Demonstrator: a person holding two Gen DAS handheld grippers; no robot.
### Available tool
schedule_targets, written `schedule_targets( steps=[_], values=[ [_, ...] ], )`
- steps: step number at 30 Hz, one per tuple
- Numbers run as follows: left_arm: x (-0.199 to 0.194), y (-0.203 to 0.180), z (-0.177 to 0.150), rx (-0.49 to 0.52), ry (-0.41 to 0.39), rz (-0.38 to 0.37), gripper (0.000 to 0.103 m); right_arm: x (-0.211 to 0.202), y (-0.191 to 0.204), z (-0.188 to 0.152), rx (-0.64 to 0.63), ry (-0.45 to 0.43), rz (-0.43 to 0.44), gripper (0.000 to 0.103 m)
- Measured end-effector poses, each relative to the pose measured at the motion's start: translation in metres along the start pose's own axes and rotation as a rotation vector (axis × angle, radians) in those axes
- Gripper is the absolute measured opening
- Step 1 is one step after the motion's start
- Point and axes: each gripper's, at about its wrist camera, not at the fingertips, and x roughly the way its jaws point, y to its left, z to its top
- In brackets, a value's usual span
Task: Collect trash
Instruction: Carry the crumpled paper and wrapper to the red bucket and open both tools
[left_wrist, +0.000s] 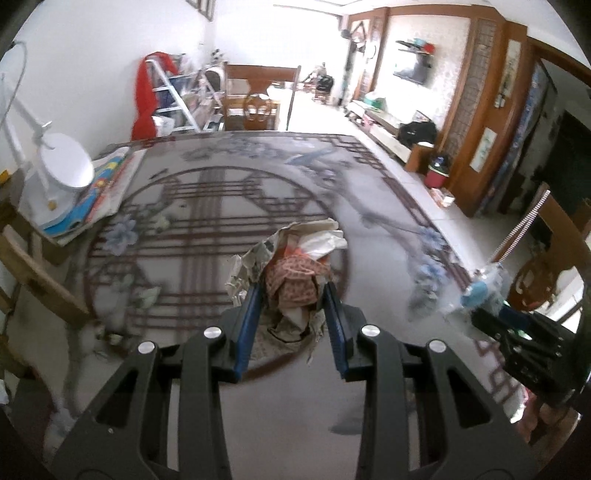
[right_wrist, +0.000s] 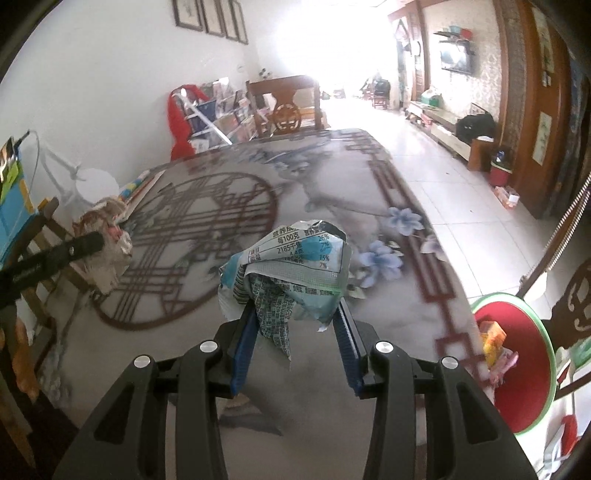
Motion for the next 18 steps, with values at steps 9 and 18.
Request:
schedule_targets(
  steps=[9, 18],
  values=[
    [0.010, -0.074, -0.003, 0.052, 0.025, -0.096, 0.032, -0.027, -0.034, -0.006, -0.009, -0.075, -0.108, 0.041],
    [0.017, -0.141, -0.004, 0.103, 0.038, -0.185, 0.033, -0.042, -0.101, -0.015, 0.167, -0.063, -0.152, 0.043]
  ],
)
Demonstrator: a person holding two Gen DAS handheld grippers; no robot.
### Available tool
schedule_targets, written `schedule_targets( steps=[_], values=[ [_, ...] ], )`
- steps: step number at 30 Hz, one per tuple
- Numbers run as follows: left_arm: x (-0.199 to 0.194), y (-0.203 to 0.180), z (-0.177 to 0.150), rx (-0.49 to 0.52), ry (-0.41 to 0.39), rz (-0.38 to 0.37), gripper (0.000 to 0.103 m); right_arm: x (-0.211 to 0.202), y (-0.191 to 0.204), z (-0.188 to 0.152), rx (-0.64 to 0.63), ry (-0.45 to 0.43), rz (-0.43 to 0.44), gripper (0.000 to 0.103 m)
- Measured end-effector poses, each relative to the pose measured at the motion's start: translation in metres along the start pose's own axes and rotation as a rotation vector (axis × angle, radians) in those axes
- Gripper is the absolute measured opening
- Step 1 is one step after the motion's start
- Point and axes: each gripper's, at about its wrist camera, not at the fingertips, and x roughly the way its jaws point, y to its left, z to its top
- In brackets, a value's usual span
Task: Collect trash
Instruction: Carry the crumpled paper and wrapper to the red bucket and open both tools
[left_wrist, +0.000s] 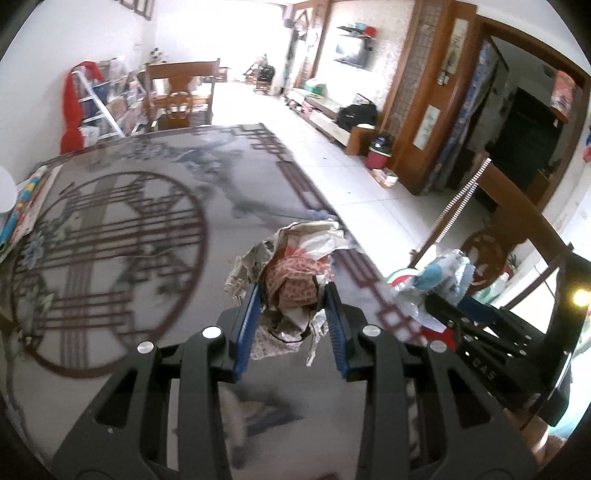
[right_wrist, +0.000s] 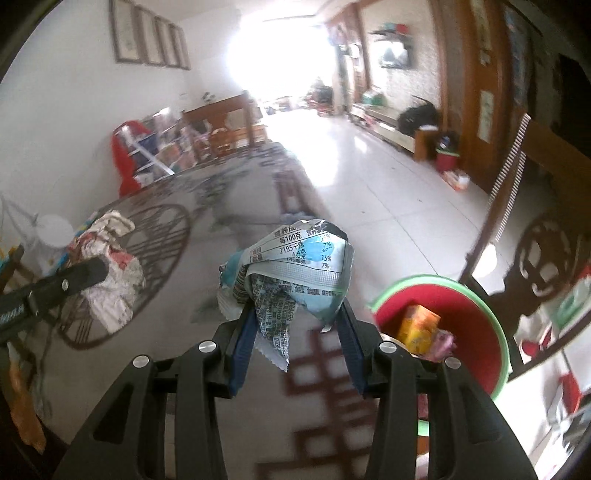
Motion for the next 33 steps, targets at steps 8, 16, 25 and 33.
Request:
schedule_targets(
  steps=[8, 16, 25, 33],
  values=[
    [0.021, -0.049, -0.002, 0.059, 0.040, -0.073, 0.033, -0.001, -0.041, 0.001, 0.139, 0.002, -0.037, 0.043],
    [0.044, -0.086, 0.009, 0.079, 0.080, -0.161, 0.033, -0.005, -0.088, 0.007, 0.294, 0.003, -0.107, 0.043],
    [0.082, -0.144, 0.014, 0.135, 0.156, -0.304, 0.033, -0.011, -0.142, 0.005, 0.503, -0.003, -0.160, 0.044],
    [0.099, -0.165, 0.014, 0.177, 0.181, -0.293, 0.033, -0.006, -0.151, 0.002, 0.530, 0.027, -0.202, 0.044]
  ],
)
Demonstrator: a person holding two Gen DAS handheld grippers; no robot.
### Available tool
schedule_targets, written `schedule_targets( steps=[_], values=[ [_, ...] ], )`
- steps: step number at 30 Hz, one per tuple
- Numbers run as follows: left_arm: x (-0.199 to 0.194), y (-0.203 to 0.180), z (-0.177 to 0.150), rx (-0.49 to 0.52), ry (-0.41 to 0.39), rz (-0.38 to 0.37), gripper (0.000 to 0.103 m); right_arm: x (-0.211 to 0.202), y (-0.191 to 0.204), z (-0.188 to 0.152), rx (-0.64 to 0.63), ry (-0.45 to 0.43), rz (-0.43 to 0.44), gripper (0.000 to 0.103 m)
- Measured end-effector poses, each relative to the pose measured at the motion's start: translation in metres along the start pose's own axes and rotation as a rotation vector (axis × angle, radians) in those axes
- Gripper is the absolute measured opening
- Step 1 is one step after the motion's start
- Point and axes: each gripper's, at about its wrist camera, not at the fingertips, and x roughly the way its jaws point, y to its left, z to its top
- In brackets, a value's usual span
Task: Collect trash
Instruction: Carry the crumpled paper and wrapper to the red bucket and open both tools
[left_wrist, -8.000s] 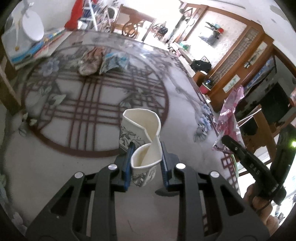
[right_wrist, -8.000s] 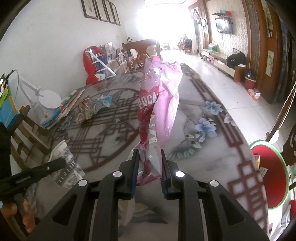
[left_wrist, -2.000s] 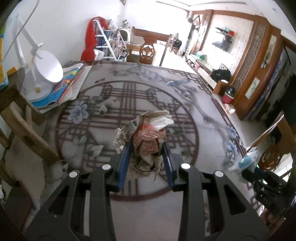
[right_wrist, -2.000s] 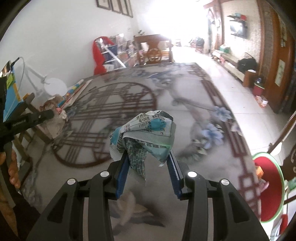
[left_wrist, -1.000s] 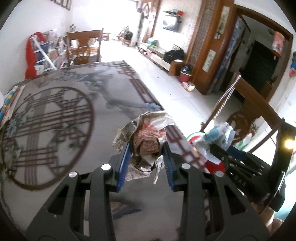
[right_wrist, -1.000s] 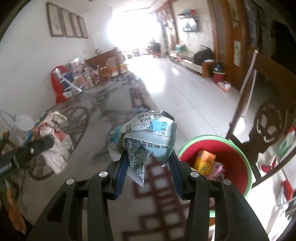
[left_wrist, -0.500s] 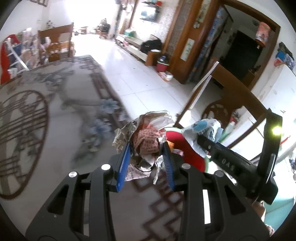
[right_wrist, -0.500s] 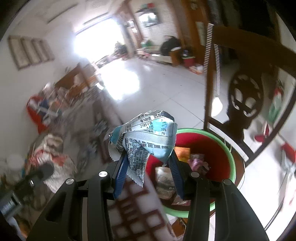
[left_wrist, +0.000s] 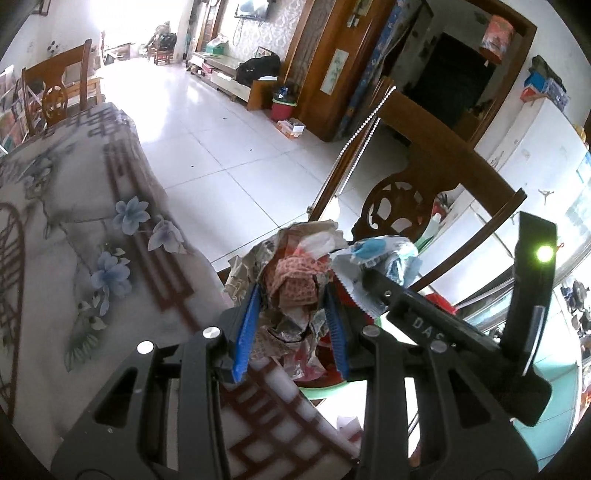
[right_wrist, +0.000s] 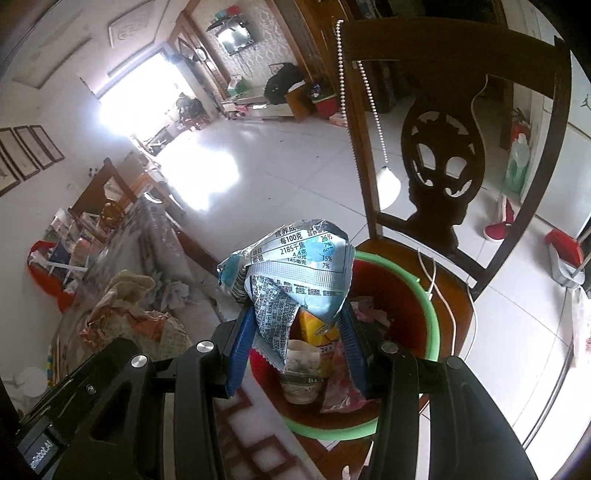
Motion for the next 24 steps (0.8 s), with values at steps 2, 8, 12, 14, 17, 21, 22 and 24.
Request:
schedule_targets(
  steps=[2, 8, 12, 14, 17, 21, 22, 24],
  values=[
    [0.002, 0.002, 0.000, -0.004, 0.004, 0.003, 0.033, -0.001, -0.001, 0.000, 0.006, -0.006, -0.014, 0.044],
    [0.012, 0.001, 0.001, 0.005, 0.022, 0.006, 0.033, -0.003, -0.005, 0.003, 0.013, -0.027, -0.037, 0.046],
    [0.012, -0.001, -0.002, 0.018, 0.009, 0.012, 0.043, 0.000, -0.003, 0.004, 0.009, -0.020, -0.039, 0.046],
    [0.008, -0.003, -0.002, 0.035, -0.021, 0.028, 0.064, 0.000, -0.002, 0.004, 0.009, -0.024, -0.037, 0.054],
    [-0.002, 0.000, 0.000, 0.033, -0.069, 0.058, 0.081, -0.004, -0.004, 0.005, 0.034, -0.055, -0.057, 0.082],
    [-0.015, 0.008, 0.002, 0.010, -0.110, 0.084, 0.088, -0.008, 0.007, 0.005, -0.022, -0.089, -0.079, 0.082],
    [-0.020, 0.010, 0.001, 0.006, -0.130, 0.100, 0.092, -0.009, 0.012, 0.004, -0.046, -0.098, -0.090, 0.082],
    [-0.031, 0.017, -0.001, -0.003, -0.172, 0.147, 0.095, -0.011, 0.019, 0.004, -0.082, -0.122, -0.109, 0.084]
  ],
)
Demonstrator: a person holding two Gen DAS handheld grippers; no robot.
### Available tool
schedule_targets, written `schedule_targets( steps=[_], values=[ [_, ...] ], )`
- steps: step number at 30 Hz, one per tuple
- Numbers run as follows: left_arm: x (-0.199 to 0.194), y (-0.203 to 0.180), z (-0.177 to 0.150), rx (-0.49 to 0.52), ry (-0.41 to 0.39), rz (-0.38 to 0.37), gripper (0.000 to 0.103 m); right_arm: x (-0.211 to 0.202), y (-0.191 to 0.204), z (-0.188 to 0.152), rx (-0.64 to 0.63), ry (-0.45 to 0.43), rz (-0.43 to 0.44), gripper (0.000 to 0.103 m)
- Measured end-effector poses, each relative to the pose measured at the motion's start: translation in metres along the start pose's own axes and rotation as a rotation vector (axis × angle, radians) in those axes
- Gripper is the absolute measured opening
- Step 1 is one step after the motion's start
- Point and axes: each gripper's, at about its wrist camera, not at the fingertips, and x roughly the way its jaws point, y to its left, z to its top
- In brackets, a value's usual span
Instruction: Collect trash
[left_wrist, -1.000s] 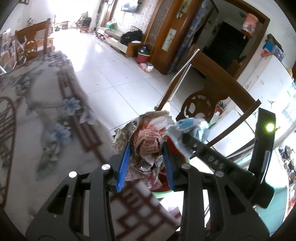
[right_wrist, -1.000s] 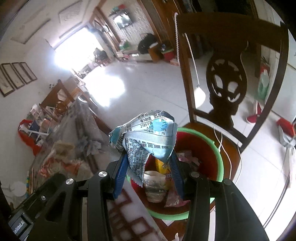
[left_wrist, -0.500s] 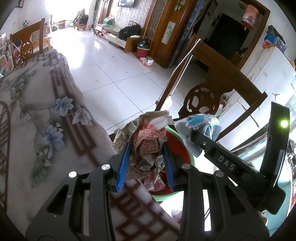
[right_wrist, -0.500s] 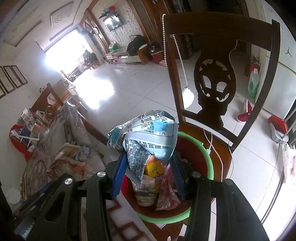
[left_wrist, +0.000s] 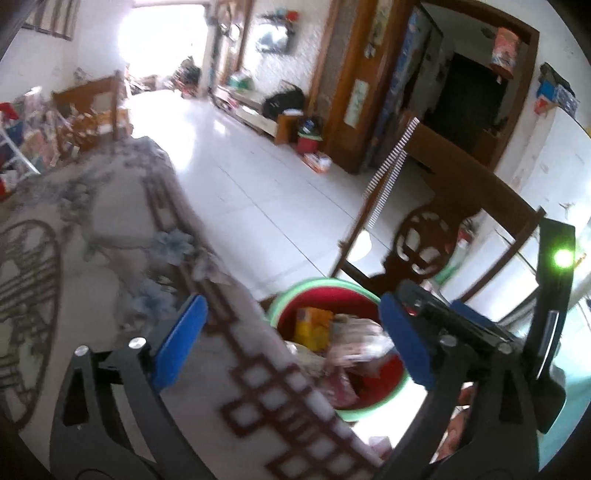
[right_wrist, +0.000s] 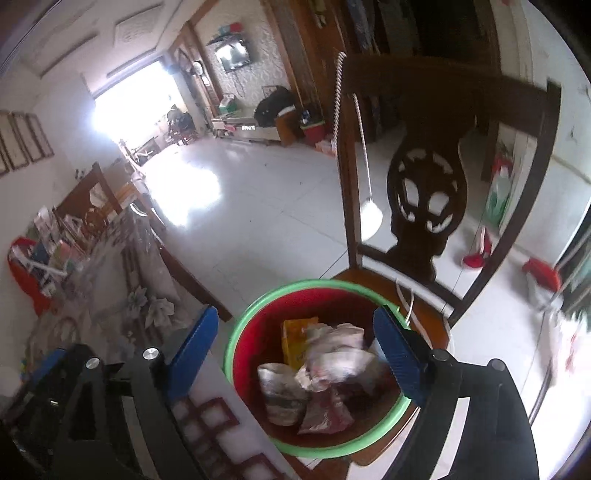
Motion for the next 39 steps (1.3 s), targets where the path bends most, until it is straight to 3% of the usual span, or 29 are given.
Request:
schedule_targets(
  steps=[4, 12, 16, 19, 23, 26, 32, 39],
  values=[
    [-0.022, 0.021, -0.001, -0.039, -0.071, 0.073, 0.097, -0.016, 0.013, 0.001, -0.055, -0.104, 0.005, 0.092],
    [-0.080, 0.062, 0.001, -0.116, -0.259, 0.171, 0.097, -0.081, 0.038, -0.007, -0.100, -0.509, 0.142, 0.096],
    [-0.114, 0.071, -0.003, -0.112, -0.393, 0.247, 0.097, -0.090, 0.050, -0.021, -0.062, -0.668, 0.092, 0.096],
    [-0.132, 0.075, -0.007, -0.088, -0.463, 0.319, 0.098, -0.084, 0.059, -0.020, -0.094, -0.606, 0.135, 0.096],
    [-0.139, 0.075, -0.008, -0.050, -0.442, 0.305, 0.098, -0.080, 0.071, -0.024, -0.129, -0.588, 0.146, 0.096],
    [-0.140, 0.075, -0.012, -0.061, -0.440, 0.344, 0.098, -0.080, 0.077, -0.027, -0.153, -0.586, 0.150, 0.096],
    [-0.146, 0.084, -0.020, -0.109, -0.421, 0.255, 0.098, -0.077, 0.079, -0.033, -0.186, -0.567, 0.150, 0.096],
    [-0.143, 0.088, -0.018, -0.133, -0.401, 0.264, 0.098, -0.076, 0.081, -0.035, -0.169, -0.544, 0.146, 0.096]
  ],
)
